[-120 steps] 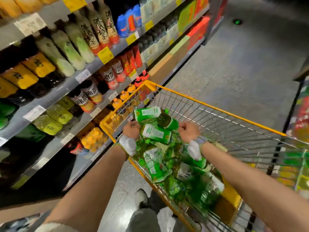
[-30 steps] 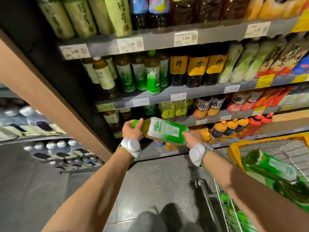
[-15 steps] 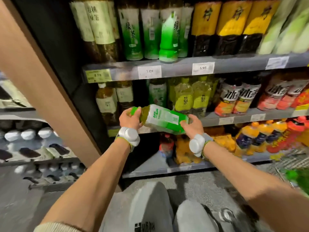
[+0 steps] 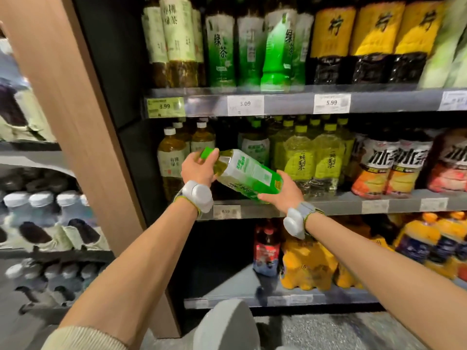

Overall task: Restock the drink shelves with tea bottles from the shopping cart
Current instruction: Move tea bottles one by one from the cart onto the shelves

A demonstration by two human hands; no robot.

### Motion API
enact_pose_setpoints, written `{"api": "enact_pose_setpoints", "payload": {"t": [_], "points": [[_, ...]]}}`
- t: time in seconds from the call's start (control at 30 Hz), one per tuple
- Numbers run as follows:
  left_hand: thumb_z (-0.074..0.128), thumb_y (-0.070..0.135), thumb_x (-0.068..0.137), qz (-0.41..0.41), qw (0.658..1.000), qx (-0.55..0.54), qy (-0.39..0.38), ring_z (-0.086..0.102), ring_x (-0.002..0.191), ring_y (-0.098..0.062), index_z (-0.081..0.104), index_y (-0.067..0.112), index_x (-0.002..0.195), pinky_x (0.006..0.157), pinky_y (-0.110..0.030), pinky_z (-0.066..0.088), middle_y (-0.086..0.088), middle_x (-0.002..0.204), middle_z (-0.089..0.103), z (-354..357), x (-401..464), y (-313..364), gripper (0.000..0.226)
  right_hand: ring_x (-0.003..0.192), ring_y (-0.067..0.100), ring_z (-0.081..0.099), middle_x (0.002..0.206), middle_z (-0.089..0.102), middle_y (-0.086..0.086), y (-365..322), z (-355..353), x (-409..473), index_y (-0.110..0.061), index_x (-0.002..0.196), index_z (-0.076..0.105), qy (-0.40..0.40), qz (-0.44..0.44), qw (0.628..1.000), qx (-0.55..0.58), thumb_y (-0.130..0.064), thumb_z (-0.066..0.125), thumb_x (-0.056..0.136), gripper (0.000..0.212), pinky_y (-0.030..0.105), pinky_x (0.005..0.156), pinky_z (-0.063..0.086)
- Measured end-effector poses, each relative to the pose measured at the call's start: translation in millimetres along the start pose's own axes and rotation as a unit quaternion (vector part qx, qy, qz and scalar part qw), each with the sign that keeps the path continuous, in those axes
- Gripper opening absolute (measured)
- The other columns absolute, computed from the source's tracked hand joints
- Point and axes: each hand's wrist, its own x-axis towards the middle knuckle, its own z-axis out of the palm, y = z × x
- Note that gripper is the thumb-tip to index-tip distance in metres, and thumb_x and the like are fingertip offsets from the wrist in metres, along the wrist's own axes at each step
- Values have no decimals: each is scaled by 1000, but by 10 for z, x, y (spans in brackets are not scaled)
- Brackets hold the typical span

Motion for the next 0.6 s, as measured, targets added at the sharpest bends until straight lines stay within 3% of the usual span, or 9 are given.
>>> {"api": "enact_pose_setpoints", "payload": {"t": [0.1, 0.2, 0.3, 0.4, 0.5, 0.6], "points": [[78, 49, 60, 36, 999, 34, 18, 69, 90, -20, 66, 16, 108, 79, -44, 59, -2, 95, 70, 51, 84, 73, 59, 125, 25, 48, 137, 50, 4, -22, 61, 173, -16, 147, 24, -3, -8, 1000, -14, -35, 81, 71, 96, 39, 103, 42], [78, 50, 65, 71, 991, 106, 33, 68, 91, -17, 67, 19, 112, 86, -39, 57, 4, 94, 69, 138, 165, 135, 58, 122, 27, 47, 133, 49, 8, -21, 106, 361, -15, 145, 25, -39, 1, 998, -49, -41, 77, 73, 92, 38, 98, 43], [75, 61, 60, 106, 977, 181, 28, 68, 92, -16, 68, 19, 110, 88, -36, 56, 8, 92, 69, 187, 226, 160, 66, 105, 25, 49, 128, 46, 13, 6, 175, 438, -9, 131, 36, -67, -10, 992, -107, -42, 71, 79, 71, 30, 82, 40], [77, 51, 69, 115, 965, 235, 17, 64, 94, -14, 64, 17, 120, 91, -34, 54, 6, 96, 66, 277, 291, 182, 62, 97, 22, 46, 124, 44, 14, 54, 215, 509, -5, 121, 41, -86, -6, 987, -138, -42, 65, 85, 57, 29, 78, 36], [76, 49, 72, 134, 956, 261, -9, 65, 101, -16, 62, 19, 123, 90, -28, 53, 1, 109, 69, 430, 309, 244, 61, 91, 21, 45, 121, 48, 15, 108, 229, 603, -4, 115, 43, -87, -5, 984, -158, -44, 62, 86, 53, 30, 75, 35], [76, 44, 75, 150, 953, 259, -36, 65, 102, -13, 63, 20, 122, 85, -22, 49, 2, 110, 70, 616, 299, 252, 54, 93, 25, 50, 116, 51, 14, 168, 231, 641, -4, 112, 45, -95, 9, 984, -149, -48, 62, 85, 54, 30, 72, 37]]}}
